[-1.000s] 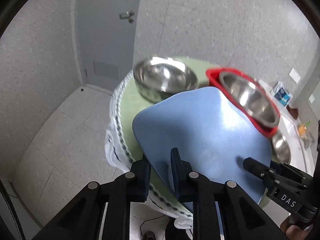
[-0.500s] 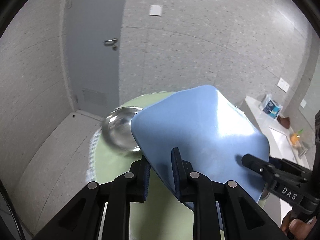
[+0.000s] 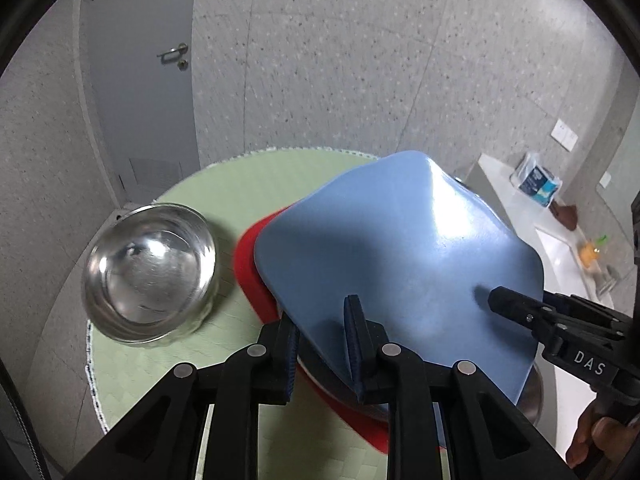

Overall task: Organize plates and bowls
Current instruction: 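Lower the blue plate onto the bowl in the red basin and release, then move both tools toward a small steel bowl on the table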

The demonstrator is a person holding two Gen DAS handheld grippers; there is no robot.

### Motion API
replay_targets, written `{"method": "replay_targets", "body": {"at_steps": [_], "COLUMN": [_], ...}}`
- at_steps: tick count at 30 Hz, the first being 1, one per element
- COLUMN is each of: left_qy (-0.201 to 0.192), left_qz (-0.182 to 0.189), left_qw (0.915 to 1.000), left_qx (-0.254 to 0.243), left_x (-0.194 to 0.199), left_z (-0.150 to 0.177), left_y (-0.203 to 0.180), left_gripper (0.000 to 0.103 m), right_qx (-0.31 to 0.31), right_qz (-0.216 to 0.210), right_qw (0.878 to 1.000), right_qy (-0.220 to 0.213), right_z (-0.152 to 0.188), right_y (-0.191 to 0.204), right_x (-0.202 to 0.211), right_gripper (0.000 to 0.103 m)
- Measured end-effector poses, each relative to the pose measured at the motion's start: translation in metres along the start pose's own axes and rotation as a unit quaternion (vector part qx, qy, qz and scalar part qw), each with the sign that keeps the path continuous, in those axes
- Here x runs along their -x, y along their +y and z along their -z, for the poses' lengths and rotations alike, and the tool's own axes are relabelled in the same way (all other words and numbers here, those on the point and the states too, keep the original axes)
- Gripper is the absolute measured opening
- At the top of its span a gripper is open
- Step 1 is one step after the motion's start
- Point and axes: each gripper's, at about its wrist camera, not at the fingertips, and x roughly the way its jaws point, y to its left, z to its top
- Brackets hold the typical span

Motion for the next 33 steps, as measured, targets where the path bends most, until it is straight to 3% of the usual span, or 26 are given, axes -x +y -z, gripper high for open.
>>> {"method": "replay_targets", "body": {"at_steps": [5, 12, 16, 19, 22, 33], "left_qy": [0.017, 0.02, 0.024, 0.023, 0.015, -0.043], "left_qz": [-0.004, -0.009, -0.016, -0.022, -0.012, -0.025], "left_qw": [0.9998, 0.9996, 0.9993, 0.9991, 0.9995, 0.9984], "left_qx": [0.001, -0.019, -0.024, -0.028, -0.023, 0.027], "left_x": [-0.035, -0.05, -0.05, -0.046, -0.036, 0.027], "left_z": [-0.026, -0.038, -0.032, -0.025, -0.019, 0.004], "left_y": [-0.009, -0.023, -0.027, -0.027, -0.022, 0.033], "left_gripper": [0.019, 0.03, 0.065, 0.081, 0.084, 0.094], "right_qx": [0.005, 0.008, 0.004, -0.003, -0.01, -0.042], "right_qz": [0.007, 0.027, 0.039, 0.044, 0.05, 0.036], "right_qw": [1.0, 1.0, 0.999, 0.999, 0.999, 0.997], "right_qy": [0.009, 0.008, 0.008, 0.006, -0.004, -0.054], "right_z": [0.002, 0.002, 0.007, 0.014, 0.019, 0.034], "right_y": [0.0, 0.001, 0.0, -0.003, -0.005, 0.001], "right_x": [-0.008, -0.008, -0.006, -0.003, 0.008, 0.067], "right_gripper": [0.036, 0.037, 0.048, 0.049, 0.058, 0.064]}}
